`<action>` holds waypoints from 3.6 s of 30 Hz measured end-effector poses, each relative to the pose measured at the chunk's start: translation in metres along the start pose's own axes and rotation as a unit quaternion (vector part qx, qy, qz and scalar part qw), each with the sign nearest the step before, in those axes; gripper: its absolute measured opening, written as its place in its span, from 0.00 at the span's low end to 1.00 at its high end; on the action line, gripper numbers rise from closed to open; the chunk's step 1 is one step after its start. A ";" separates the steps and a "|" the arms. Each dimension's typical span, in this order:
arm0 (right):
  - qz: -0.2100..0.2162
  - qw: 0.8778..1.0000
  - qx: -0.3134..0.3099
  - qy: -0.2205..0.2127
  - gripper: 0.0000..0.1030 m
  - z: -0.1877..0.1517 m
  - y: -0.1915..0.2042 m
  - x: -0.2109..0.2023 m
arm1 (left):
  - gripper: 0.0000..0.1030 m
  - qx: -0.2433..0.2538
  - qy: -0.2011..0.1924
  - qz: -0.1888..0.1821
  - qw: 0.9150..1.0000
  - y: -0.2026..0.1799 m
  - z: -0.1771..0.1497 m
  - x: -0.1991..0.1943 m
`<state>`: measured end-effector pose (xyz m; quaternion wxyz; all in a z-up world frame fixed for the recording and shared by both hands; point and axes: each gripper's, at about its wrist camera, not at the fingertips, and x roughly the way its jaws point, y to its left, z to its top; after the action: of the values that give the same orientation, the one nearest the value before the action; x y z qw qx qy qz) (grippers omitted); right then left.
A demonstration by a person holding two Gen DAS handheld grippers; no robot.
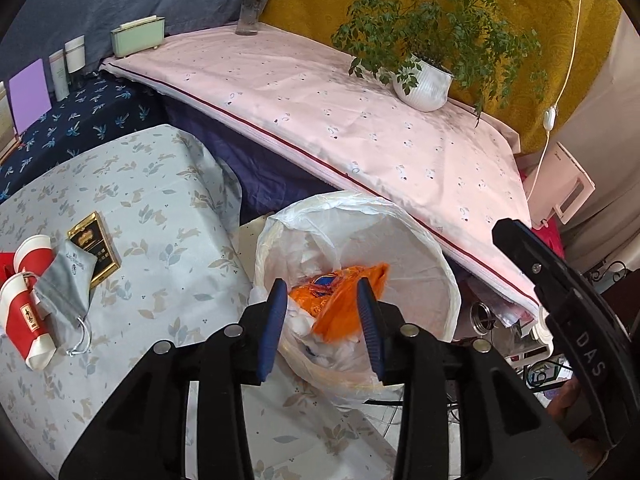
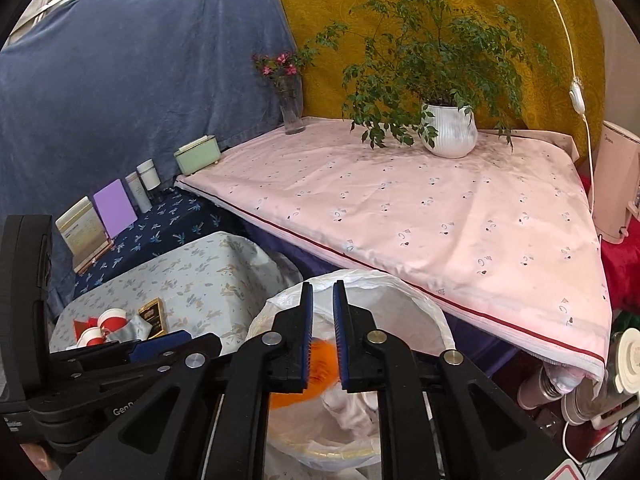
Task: Collect trash
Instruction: 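Open both grippers over the bin to drop the bag and cloth, then move both tools back over the table toward the red-and-white paper cups, then grasp the large red-and-white paper cup with the left gripper while the right gripper grasps the grey pouch, then carry the paper cup and grey pouch in both grippers over the white bin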
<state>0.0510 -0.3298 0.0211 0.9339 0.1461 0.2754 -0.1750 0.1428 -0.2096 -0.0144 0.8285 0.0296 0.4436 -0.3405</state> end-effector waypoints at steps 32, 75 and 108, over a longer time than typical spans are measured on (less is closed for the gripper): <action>0.075 0.995 -0.058 0.018 0.37 -0.023 0.116 -0.012 | 0.76 -0.137 -0.059 0.108 0.983 0.146 -0.047 -0.081; 0.148 0.970 -0.127 0.146 0.37 -0.093 0.253 0.114 | 0.66 -0.265 0.008 0.131 0.955 0.290 -0.086 -0.041; 0.151 0.979 -0.098 0.096 0.02 -0.056 0.233 0.093 | 0.66 -0.217 -0.039 0.118 0.968 0.248 -0.067 -0.084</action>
<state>0.1930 -0.1230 -0.0351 0.9287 0.1097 0.3542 0.0109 0.2104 0.0494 -0.0541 0.8662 -0.1123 0.4675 -0.1363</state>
